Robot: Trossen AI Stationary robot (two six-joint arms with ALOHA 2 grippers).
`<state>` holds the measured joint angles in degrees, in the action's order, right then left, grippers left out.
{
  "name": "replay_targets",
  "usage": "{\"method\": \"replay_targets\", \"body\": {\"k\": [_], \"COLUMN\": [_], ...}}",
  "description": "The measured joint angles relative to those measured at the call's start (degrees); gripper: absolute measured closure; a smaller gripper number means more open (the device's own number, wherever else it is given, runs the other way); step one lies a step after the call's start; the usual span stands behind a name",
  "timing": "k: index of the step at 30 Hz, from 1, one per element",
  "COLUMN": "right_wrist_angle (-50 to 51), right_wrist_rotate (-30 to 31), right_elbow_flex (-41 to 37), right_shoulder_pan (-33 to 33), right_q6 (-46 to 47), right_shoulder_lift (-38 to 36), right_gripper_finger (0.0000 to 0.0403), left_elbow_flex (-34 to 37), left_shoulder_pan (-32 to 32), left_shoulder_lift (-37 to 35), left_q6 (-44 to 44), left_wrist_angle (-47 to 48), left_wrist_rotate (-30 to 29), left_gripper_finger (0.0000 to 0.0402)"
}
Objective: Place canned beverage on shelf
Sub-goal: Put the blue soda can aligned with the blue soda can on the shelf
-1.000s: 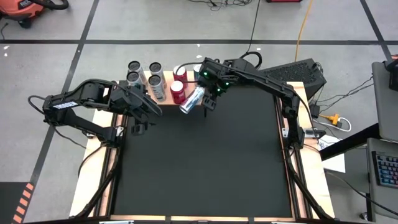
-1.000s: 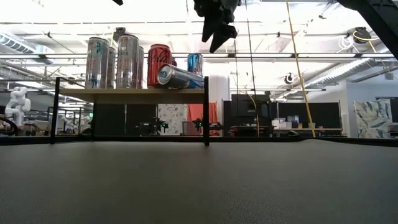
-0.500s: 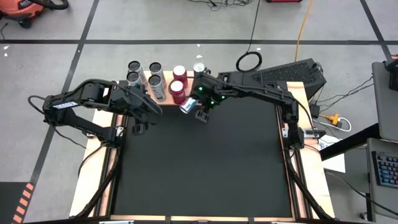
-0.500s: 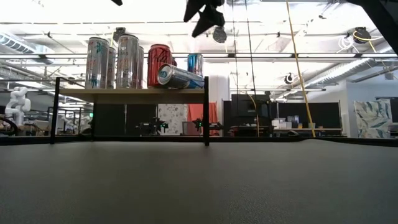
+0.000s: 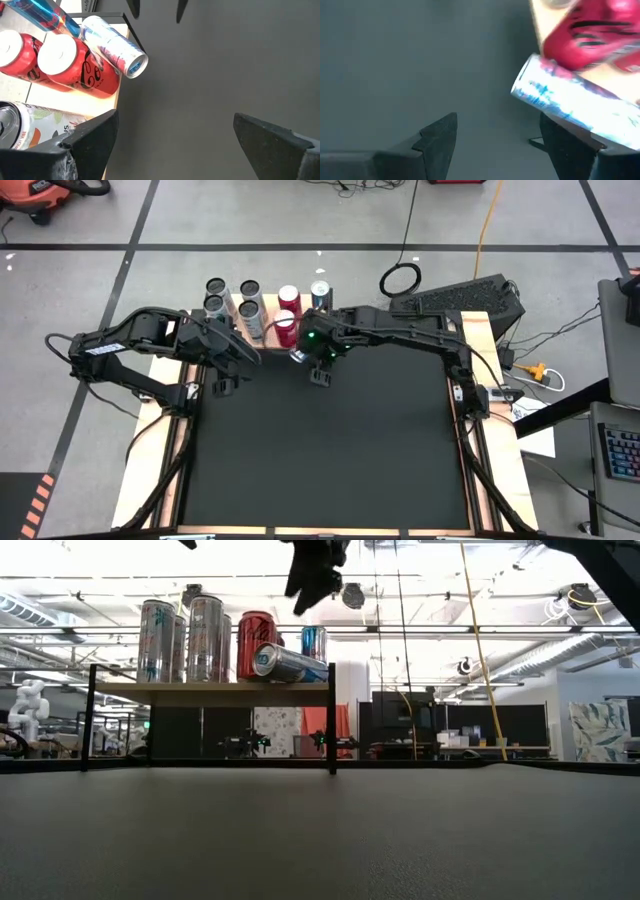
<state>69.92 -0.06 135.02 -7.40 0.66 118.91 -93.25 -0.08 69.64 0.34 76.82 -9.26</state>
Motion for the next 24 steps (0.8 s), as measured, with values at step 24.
{"method": "replay_targets", "body": {"k": [24], "right_wrist_angle": [11.6], "right_wrist_rotate": [0.0], "right_elbow_flex": [0.0], "right_shoulder_pan": [2.7], "right_q6": [-10.4], "right_shoulder_lift": [3.6], "right_gripper_finger": [0.0138], "left_elbow_flex": [0.0], "left_shoulder_pan": [0.0], "left_shoulder_lift": [0.0], "left_q6": [0.4], "left_wrist_angle": [-0.3], "left_wrist_rotate": [0.0], "left_gripper_finger": [0.0011]}}
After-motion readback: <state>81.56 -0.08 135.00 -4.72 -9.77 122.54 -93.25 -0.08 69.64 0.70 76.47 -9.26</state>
